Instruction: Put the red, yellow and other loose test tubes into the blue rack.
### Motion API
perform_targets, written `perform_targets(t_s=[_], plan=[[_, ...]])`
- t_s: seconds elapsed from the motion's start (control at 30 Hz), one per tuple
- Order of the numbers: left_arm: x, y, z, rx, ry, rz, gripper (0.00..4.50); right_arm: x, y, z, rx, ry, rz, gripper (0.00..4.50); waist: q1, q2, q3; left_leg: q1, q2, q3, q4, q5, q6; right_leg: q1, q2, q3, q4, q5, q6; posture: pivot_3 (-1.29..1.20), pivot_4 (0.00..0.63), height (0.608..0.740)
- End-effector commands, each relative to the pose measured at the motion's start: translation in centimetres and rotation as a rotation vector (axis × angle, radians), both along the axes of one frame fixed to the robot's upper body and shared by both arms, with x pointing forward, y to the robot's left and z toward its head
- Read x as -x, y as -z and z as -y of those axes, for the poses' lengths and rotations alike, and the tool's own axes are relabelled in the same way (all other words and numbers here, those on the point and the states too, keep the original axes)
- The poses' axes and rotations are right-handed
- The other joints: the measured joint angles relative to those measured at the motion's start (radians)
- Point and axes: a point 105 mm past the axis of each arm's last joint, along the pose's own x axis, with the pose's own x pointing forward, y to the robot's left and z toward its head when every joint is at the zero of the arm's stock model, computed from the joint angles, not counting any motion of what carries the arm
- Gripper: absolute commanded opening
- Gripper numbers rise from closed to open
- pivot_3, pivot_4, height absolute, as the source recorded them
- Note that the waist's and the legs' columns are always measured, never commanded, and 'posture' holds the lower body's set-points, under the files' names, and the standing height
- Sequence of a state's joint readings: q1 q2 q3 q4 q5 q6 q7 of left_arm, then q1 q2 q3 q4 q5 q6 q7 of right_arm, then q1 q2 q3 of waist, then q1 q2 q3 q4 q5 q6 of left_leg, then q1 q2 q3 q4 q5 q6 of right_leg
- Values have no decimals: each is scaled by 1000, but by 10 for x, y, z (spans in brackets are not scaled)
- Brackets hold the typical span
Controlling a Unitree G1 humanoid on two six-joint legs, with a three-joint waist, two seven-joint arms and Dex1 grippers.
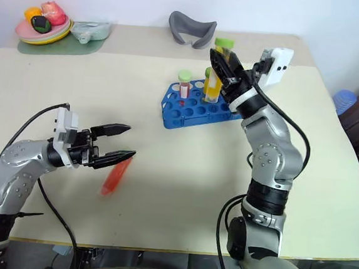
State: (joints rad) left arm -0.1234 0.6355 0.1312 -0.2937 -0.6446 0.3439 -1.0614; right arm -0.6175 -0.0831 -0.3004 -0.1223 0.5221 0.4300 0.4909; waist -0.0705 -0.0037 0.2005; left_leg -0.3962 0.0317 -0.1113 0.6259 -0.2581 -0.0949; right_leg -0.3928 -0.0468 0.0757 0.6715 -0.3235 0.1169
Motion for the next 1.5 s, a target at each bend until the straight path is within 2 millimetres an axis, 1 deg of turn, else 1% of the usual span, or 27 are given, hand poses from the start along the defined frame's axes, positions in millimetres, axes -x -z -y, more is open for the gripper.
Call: perform_targets(t_s=[0.03,0.1,0.27,0.43,0.67,0.83,1.17,1.5], plan=[[0,-6,1,10,4,29,3838,-5,-1,6,-34,68,132,828,0,0,0,0,0,0,0,0,0,0,0,0,0,0,0,0,150,740],[0,-7,1,13,4,30,3838,-12,8,9,-48,105,147,828,0,0,0,0,0,0,0,0,0,0,0,0,0,0,0,0,150,740],[1,-8,1,19,-5,33,3838,-24,30,11,-7,165,201,828,-1,0,0,0,0,0,0,0,0,0,0,0,0,0,0,0,150,740],[4,-8,1,18,-15,32,3838,-31,42,13,-15,204,217,828,-2,0,0,1,0,1,0,0,0,0,0,1,1,0,0,0,150,740],[4,-9,0,15,-25,33,3838,-40,56,4,-2,200,199,828,-2,0,0,3,0,1,0,0,-1,1,0,1,2,0,0,0,150,740],[4,-10,0,15,-31,33,3838,-42,69,3,19,205,177,828,-2,0,0,3,0,1,0,1,-1,2,0,1,2,0,0,0,150,740],[4,-12,0,29,-43,36,3838,-39,85,-1,63,222,173,828,-2,0,0,5,0,1,0,1,-1,3,0,1,3,0,0,0,150,740],[3,-14,0,40,-50,37,3838,-37,92,-5,77,229,169,828,-2,0,0,5,0,1,0,1,-1,3,0,1,3,0,0,0,150,740]])
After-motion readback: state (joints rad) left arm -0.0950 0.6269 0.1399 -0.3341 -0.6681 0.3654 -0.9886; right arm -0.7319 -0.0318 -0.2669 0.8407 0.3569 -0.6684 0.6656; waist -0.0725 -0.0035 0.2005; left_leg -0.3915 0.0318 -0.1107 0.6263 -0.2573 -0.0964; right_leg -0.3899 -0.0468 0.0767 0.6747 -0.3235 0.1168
